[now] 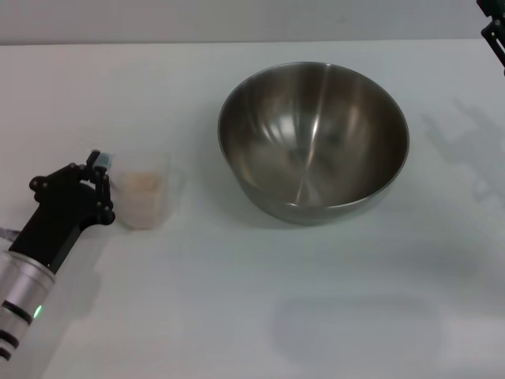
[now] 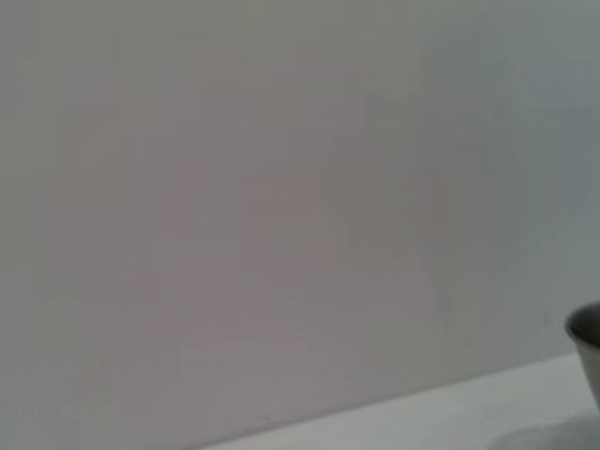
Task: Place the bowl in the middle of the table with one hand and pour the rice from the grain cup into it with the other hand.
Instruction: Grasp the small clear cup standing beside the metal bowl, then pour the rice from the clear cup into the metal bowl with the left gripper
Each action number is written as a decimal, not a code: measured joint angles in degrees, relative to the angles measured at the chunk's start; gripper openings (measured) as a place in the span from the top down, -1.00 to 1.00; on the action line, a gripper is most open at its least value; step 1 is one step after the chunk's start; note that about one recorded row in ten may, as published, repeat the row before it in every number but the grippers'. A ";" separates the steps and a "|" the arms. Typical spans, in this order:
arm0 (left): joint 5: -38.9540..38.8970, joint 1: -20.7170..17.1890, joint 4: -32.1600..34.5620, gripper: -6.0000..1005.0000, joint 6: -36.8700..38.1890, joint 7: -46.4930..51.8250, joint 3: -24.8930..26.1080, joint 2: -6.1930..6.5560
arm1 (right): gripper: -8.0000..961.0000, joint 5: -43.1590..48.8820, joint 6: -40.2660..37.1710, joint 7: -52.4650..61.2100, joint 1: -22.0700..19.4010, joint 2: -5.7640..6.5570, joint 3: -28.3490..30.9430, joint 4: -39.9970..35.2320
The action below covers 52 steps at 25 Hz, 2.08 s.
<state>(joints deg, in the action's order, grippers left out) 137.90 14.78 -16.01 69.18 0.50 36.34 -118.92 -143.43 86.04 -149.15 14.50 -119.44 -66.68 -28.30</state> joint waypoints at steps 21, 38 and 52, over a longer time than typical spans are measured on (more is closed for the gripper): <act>0.57 11.63 -3.02 0.92 0.24 -13.04 4.15 0.36 | -0.27 -18.15 6.75 -3.06 -7.52 0.14 4.23 10.65; 4.12 15.00 -6.26 0.92 -0.15 -33.48 4.63 0.16 | -0.27 -18.32 7.13 -3.29 -7.59 0.18 10.08 16.29; 4.46 17.32 -11.60 0.92 -7.74 -55.44 4.56 -0.16 | -0.27 -18.18 7.03 -3.28 -7.38 0.33 10.08 16.35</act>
<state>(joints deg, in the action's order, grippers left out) 142.36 32.10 -27.61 61.43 -54.95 40.90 -119.08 -161.61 93.07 -152.42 7.12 -119.11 -56.60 -11.95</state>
